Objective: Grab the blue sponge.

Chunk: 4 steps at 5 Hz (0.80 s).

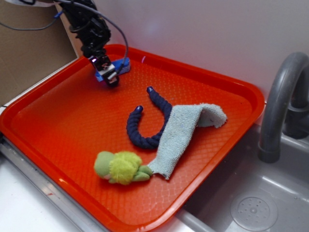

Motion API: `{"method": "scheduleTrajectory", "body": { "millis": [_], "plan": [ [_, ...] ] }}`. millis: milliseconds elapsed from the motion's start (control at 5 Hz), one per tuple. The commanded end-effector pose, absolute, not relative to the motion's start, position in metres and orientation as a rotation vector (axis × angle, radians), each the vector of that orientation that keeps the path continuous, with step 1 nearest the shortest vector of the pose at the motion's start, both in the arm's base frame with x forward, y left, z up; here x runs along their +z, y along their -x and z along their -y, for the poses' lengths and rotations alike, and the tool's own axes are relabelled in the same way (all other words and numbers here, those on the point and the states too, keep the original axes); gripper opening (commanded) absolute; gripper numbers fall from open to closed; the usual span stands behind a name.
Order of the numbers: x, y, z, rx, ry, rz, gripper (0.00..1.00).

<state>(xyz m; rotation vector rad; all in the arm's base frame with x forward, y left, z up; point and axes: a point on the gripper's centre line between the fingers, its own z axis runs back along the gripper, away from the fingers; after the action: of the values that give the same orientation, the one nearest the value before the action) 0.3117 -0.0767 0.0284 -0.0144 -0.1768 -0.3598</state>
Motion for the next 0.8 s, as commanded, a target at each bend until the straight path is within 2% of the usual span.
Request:
{"method": "scheduleTrajectory", "body": {
  "millis": [0, 200, 400, 600],
  "plan": [
    [0.036, -0.315, 0.082, -0.358, 0.018, 0.202, 0.00],
    [0.045, -0.305, 0.082, -0.345, -0.011, 0.167, 0.00],
    [0.085, -0.282, 0.092, -0.244, -0.064, 0.070, 0.00],
    [0.126, -0.259, 0.100, -0.163, -0.030, 0.066, 0.00]
  ]
}}
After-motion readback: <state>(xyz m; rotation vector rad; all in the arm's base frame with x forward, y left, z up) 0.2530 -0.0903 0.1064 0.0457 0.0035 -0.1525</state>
